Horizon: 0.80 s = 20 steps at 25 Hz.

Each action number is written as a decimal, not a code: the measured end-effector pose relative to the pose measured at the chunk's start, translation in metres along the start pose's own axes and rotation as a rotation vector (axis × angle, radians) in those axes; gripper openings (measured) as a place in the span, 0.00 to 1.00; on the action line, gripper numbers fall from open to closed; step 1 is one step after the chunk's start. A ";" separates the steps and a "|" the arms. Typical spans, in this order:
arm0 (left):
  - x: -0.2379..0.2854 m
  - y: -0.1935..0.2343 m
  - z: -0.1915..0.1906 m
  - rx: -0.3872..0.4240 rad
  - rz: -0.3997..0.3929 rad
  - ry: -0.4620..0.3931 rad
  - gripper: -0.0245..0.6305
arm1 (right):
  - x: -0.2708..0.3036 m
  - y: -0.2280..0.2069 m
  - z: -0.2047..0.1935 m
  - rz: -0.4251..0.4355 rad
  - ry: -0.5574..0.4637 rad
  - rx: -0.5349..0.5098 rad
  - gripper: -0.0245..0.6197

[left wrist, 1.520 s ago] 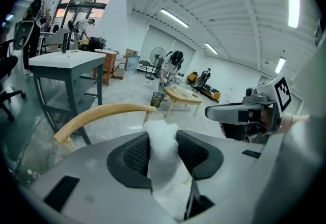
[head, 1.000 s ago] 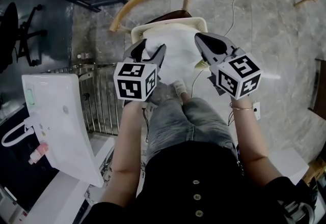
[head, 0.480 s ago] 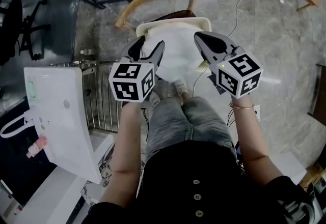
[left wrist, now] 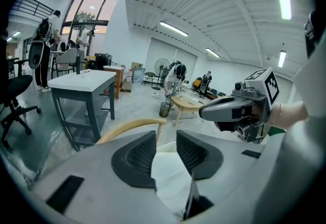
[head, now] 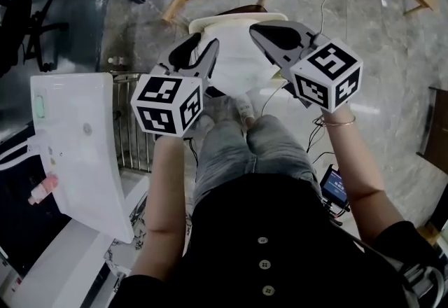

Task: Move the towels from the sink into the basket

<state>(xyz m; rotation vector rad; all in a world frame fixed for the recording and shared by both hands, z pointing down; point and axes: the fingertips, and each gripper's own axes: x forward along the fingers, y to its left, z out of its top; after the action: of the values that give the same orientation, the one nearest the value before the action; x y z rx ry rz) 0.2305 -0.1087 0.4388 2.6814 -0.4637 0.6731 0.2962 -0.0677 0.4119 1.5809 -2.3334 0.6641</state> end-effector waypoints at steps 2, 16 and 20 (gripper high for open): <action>-0.014 -0.001 0.006 0.007 -0.004 -0.021 0.17 | 0.001 0.015 0.012 0.042 0.003 -0.052 0.04; -0.106 0.003 0.036 0.083 -0.003 -0.155 0.07 | 0.017 0.097 0.071 0.145 -0.022 -0.251 0.04; -0.122 0.006 0.035 0.074 0.009 -0.186 0.07 | 0.021 0.120 0.072 0.143 -0.038 -0.240 0.04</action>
<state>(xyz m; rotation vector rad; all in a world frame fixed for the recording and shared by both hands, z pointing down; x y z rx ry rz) 0.1399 -0.1003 0.3503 2.8270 -0.5076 0.4535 0.1814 -0.0839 0.3315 1.3443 -2.4636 0.3668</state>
